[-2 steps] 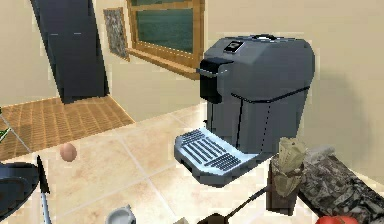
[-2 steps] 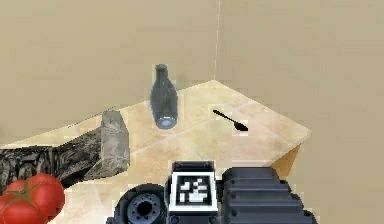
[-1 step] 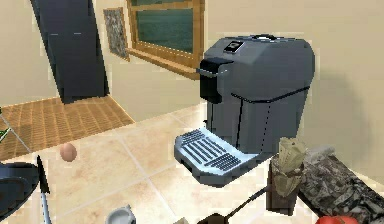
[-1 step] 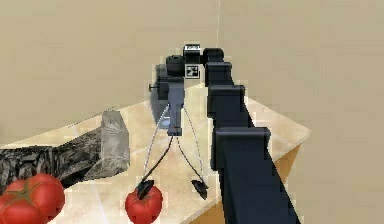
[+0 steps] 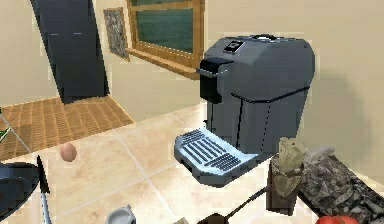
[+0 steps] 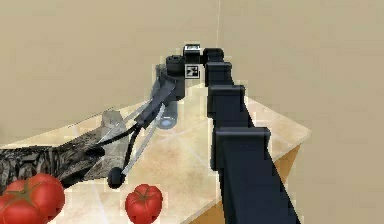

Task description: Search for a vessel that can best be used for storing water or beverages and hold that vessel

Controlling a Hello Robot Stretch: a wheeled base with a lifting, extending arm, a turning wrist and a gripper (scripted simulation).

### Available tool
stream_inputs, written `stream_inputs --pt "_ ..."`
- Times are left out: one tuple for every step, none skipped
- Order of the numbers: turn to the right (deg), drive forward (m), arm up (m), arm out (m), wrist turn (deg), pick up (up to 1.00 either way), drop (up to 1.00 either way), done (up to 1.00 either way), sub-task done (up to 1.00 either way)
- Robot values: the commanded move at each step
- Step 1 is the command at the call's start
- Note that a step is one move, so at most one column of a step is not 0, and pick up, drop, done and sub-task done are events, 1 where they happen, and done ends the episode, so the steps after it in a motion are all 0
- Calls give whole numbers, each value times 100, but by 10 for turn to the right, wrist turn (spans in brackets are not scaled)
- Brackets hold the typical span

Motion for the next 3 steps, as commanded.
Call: stream_inputs --pt "0 0 0 0 450 0 0 0 0" --pt "0 0 0 0 450 0 0 0 0" --pt "0 0 0 0 270 0 0 0 0"
